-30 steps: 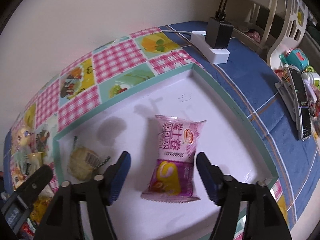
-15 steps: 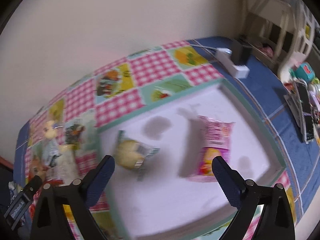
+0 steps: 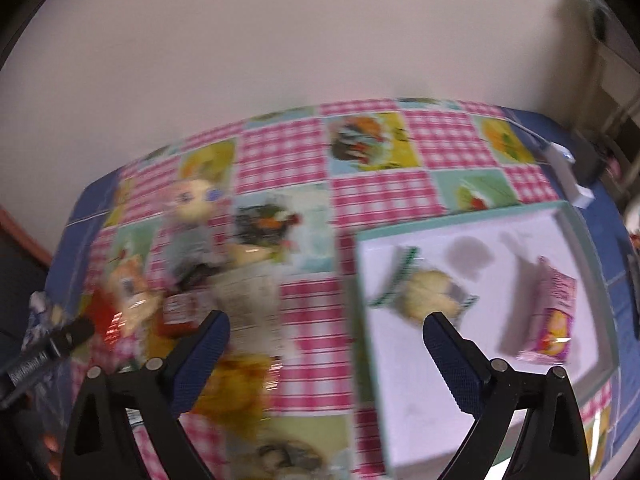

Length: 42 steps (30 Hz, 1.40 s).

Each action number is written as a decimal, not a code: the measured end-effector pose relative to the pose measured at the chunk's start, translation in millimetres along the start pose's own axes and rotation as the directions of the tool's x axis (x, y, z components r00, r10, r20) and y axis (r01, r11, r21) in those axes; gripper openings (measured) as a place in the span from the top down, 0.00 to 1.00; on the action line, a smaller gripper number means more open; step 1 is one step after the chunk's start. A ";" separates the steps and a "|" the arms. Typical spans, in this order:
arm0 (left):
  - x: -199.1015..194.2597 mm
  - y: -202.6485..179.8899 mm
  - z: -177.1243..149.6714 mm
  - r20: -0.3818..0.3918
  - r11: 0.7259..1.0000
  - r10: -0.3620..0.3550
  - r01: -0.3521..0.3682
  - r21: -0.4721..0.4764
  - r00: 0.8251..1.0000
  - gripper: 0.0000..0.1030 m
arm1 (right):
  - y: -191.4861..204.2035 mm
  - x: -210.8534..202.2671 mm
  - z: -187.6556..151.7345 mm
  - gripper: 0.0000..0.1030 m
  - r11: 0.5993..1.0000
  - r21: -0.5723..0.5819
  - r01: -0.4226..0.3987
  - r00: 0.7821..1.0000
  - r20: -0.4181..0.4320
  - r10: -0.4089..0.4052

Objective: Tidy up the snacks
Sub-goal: 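Move both open grippers back from the tray to the snack pile, then grasp the yellow bread bag with the right gripper while the left grasps the red Kiss bag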

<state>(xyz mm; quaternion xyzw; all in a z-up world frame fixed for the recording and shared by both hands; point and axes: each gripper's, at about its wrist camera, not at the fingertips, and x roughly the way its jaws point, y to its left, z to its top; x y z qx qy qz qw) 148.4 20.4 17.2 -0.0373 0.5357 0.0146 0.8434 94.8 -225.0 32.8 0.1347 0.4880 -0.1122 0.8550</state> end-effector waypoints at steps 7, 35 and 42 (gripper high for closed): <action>27.8 54.5 -21.8 -0.100 0.987 0.003 -0.019 -0.158 0.995 0.00 | 46.9 25.7 -33.3 0.05 0.987 -0.151 -0.058 0.996 -0.074 0.047; 76.6 77.2 -42.4 -0.199 0.930 -0.155 0.075 -0.359 0.968 0.43 | 75.5 73.8 -58.3 0.24 0.980 -0.142 -0.138 0.972 -0.209 0.107; 53.7 71.7 -38.2 -0.201 0.931 -0.127 0.046 -0.363 0.971 0.43 | 66.5 69.1 -57.2 0.34 0.978 -0.126 -0.165 0.968 -0.212 0.136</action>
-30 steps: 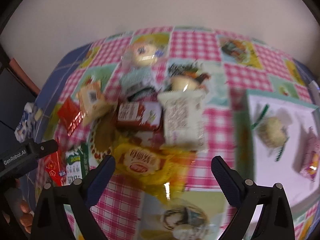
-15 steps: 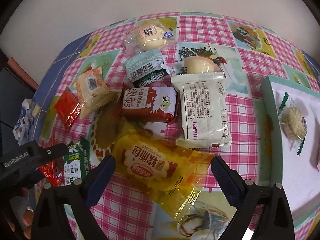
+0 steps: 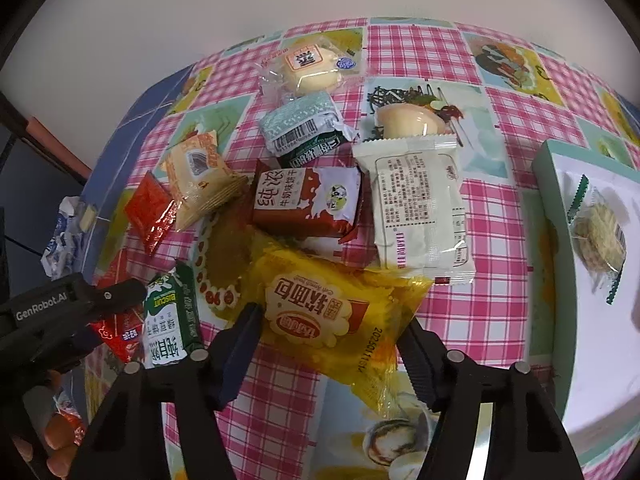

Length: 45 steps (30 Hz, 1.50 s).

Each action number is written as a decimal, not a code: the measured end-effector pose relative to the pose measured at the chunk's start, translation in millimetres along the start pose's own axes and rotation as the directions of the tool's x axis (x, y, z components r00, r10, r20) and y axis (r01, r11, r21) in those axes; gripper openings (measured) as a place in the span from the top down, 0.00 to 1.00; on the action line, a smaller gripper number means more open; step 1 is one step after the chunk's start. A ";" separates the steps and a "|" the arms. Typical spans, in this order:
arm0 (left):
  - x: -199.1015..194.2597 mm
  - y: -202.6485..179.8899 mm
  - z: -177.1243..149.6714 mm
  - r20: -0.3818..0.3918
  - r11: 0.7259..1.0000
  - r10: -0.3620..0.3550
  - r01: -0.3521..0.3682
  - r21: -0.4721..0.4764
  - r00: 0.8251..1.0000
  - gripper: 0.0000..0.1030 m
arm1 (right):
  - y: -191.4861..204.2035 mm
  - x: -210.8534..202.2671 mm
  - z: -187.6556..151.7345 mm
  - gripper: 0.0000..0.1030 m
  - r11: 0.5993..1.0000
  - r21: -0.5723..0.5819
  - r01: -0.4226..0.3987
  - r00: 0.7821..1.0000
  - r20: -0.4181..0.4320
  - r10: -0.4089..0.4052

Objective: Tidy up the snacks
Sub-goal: 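Grasp the yellow bread bag with the right gripper while the left grasps the red Kiss bag, then carry the yellow bag into the tray with the right gripper while the left releases the red bag there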

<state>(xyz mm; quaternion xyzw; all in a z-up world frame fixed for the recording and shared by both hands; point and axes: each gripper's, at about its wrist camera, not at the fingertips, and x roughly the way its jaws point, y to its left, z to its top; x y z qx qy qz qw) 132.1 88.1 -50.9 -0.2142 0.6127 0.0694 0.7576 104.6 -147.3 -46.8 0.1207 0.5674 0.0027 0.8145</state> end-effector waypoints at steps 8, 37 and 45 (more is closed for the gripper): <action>-34.1 -29.9 -20.4 0.048 1.000 0.005 -0.006 0.031 0.999 0.43 | -24.0 -18.5 -2.7 0.40 0.999 0.047 0.000 1.000 0.002 0.000; -26.2 -217.7 -121.9 0.046 0.883 -0.091 0.059 0.465 0.995 0.43 | -217.0 -119.8 -4.2 0.42 0.860 0.502 0.093 0.965 0.167 -0.203; -8.1 -277.6 -169.7 0.036 0.768 -0.109 0.062 0.637 0.993 0.43 | -265.2 -122.1 -11.5 0.42 0.815 0.567 0.121 0.956 0.154 -0.249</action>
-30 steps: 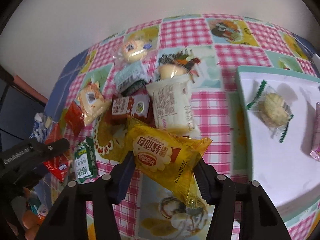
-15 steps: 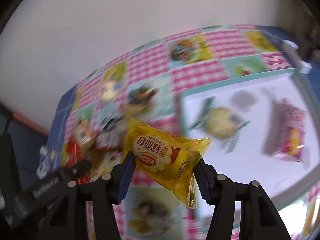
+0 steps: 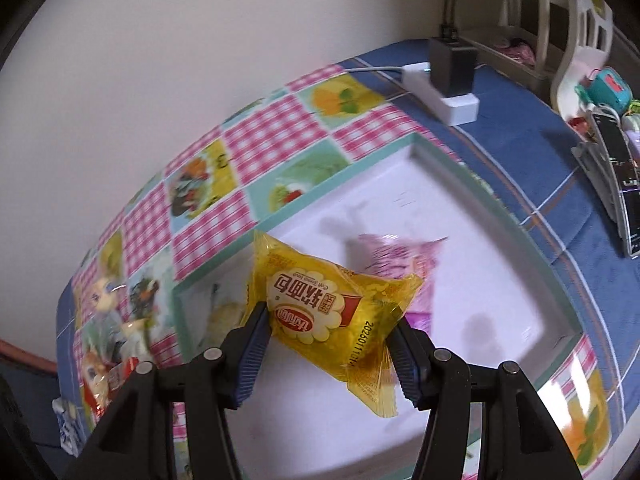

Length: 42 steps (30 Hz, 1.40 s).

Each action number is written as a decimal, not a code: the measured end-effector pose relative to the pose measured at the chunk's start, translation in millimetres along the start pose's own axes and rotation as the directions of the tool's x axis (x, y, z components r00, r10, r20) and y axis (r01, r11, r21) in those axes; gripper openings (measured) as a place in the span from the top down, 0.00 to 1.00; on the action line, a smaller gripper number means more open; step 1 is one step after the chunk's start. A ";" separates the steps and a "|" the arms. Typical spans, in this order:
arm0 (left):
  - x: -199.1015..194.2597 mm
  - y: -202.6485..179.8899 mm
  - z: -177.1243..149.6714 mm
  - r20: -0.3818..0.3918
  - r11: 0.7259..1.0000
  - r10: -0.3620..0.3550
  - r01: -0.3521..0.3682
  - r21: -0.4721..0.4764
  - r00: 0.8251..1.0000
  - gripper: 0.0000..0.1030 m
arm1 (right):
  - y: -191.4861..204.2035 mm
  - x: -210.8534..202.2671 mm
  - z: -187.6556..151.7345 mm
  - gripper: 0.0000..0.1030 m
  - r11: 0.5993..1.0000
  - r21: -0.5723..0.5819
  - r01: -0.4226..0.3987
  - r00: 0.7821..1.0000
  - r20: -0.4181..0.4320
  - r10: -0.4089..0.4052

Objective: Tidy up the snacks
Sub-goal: 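Carry the yellow bag into the tray with the right gripper while the left releases the red bag there, then move both open grippers back to the snack pile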

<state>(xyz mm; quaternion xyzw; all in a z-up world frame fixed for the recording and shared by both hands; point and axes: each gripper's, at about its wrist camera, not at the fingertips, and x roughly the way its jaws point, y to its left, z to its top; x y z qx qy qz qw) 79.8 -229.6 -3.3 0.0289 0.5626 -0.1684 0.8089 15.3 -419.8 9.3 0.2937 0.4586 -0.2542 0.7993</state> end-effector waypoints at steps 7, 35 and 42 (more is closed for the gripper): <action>23.5 -32.3 -0.6 -0.011 0.996 -0.010 0.011 0.086 1.000 0.42 | -6.1 6.0 9.1 0.41 1.000 -0.015 0.010 1.000 0.013 -0.010; 7.1 62.5 13.1 -0.025 0.967 0.137 -0.139 -0.215 0.990 0.09 | 6.2 9.2 0.4 0.10 0.998 -0.062 -0.006 0.999 -0.031 0.004; -7.4 128.9 6.9 -0.033 0.912 0.225 -0.222 -0.344 0.974 0.09 | 22.7 1.5 -11.5 0.03 0.995 -0.097 -0.006 1.000 -0.028 0.003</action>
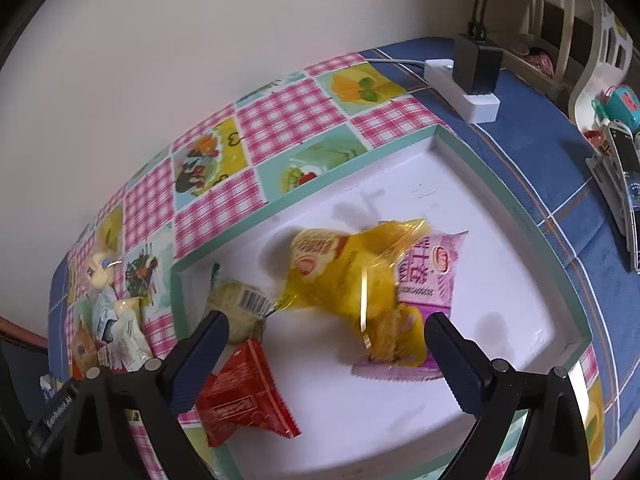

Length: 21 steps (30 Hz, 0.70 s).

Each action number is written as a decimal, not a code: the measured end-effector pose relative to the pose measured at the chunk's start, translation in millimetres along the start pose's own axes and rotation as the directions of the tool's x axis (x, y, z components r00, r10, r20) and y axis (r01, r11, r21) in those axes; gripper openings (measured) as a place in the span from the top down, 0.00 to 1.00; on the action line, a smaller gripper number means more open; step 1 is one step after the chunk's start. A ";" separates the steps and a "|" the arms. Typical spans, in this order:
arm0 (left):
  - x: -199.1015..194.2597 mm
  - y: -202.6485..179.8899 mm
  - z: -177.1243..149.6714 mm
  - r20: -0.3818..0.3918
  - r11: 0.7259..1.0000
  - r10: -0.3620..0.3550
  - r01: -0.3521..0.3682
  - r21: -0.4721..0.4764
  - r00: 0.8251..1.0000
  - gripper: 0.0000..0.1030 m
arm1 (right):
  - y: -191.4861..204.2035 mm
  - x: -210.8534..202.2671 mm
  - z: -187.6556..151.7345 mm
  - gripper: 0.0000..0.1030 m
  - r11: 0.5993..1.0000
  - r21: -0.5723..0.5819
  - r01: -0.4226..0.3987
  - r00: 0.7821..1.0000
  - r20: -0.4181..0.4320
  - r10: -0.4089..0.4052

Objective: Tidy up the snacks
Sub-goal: 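Move both open grippers back to the snack pile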

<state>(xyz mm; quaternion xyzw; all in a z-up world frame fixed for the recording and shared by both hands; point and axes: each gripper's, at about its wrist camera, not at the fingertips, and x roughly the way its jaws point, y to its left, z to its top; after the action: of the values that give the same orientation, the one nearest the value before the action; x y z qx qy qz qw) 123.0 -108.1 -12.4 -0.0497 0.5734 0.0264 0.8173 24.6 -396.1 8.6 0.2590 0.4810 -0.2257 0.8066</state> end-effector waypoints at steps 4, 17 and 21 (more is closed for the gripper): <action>-3.7 32.4 5.5 0.017 0.997 0.061 -0.060 -0.037 0.998 0.09 | 15.2 -5.8 -4.9 0.02 1.000 -0.023 -0.003 1.000 0.007 0.003; -20.5 117.3 16.4 0.041 0.980 0.078 -0.069 -0.186 0.996 0.09 | 73.7 -10.4 -25.6 0.02 0.993 -0.109 -0.037 0.999 -0.005 0.037; -15.8 139.8 15.8 0.013 0.970 0.069 -0.064 -0.233 0.998 0.09 | 92.6 -7.3 -32.7 0.02 0.989 -0.143 -0.046 0.999 -0.015 0.045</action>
<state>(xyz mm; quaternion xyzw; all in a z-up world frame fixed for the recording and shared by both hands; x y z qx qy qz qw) 118.4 32.9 0.7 -0.1257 0.5593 0.1212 0.8104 56.6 -303.8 20.6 0.2126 0.4945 -0.1706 0.8253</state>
